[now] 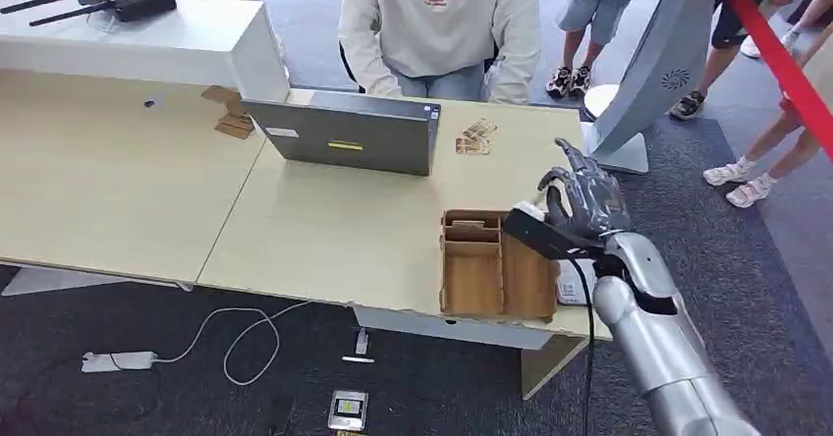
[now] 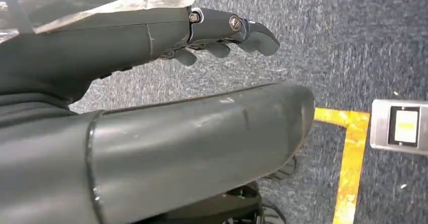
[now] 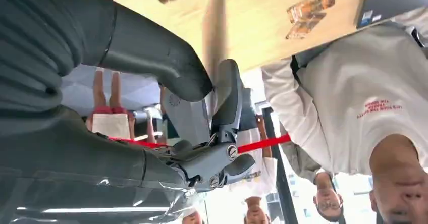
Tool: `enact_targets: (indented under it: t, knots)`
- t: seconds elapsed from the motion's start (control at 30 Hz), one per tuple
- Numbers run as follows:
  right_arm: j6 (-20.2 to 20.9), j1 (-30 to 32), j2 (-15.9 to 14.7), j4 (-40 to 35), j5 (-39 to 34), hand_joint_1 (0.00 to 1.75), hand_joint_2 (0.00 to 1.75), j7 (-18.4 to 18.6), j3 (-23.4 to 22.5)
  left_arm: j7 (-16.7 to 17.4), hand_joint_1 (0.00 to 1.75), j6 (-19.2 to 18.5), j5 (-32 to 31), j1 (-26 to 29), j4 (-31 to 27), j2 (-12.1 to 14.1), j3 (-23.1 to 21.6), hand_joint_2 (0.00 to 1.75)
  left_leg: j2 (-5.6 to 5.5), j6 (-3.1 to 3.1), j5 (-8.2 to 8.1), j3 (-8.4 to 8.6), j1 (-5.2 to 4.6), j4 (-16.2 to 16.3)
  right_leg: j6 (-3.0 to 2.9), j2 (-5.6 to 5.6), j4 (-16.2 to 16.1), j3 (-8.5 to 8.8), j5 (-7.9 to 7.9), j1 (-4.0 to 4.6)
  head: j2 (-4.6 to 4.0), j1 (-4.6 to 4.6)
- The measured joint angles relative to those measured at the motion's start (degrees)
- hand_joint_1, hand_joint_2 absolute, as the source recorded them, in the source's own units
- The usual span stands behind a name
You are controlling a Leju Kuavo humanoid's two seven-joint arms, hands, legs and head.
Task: Pass the card to the sensor for recognition and then transmit it.
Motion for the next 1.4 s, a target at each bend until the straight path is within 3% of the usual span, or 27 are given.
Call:
enact_targets:
  t: [0.27,0.53,0.67,0.9,1.13,1.4]
  knots:
    - [0.31,-0.06,-0.09,-1.97,-0.37,1.75,1.75,0.0,-0.09,0.17,0.0,0.03,-0.53,-0.16,0.02,-0.31,0.0,0.0,0.01,0.0,0.0,0.0,0.0,0.0,0.0,0.0,0.0,-0.02,0.0,0.01,0.0,0.0]
    - [1.29,0.13,-0.2,-3.67,0.44,1.75,1.75,0.74,-0.35,-0.39,0.0,-2.23,-1.86,0.0,0.02,0.15,0.0,0.0,0.01,0.0,0.0,-0.01,0.01,-0.01,0.0,0.0,0.01,0.0,0.0,0.01,0.0,0.0]
    - [0.59,-0.56,0.7,-3.13,2.08,1.75,1.75,-1.05,-0.28,-0.63,0.0,-2.45,-3.82,-0.02,0.02,0.37,0.0,0.0,0.01,0.0,0.0,-0.03,0.01,-0.01,0.0,0.0,0.03,0.0,0.0,0.01,0.0,0.02]
    - [-2.73,-8.55,5.18,3.75,4.44,1.75,1.75,-4.15,0.55,-0.52,0.0,-7.69,-5.25,-0.07,0.02,2.01,-0.11,0.0,-0.01,-0.07,0.05,-0.03,0.01,-0.02,-0.01,0.01,0.08,-0.02,0.0,0.1,0.0,0.02]
    - [-5.05,-16.11,10.54,13.86,5.81,1.75,1.75,-5.71,1.66,-0.15,0.0,-7.82,-5.27,-0.17,0.02,3.12,-0.57,0.0,-0.02,-0.09,0.05,-0.03,0.1,-0.02,-0.02,0.0,0.09,-0.03,0.0,0.13,0.0,-0.02]
    - [-5.57,-19.02,13.95,22.21,5.86,1.75,1.75,-6.58,2.16,0.22,0.0,-7.69,-5.27,-0.31,0.02,3.32,-0.61,0.0,-0.02,-0.08,0.05,-0.03,0.12,-0.01,-0.01,0.0,0.07,-0.02,0.0,0.1,0.0,0.02]
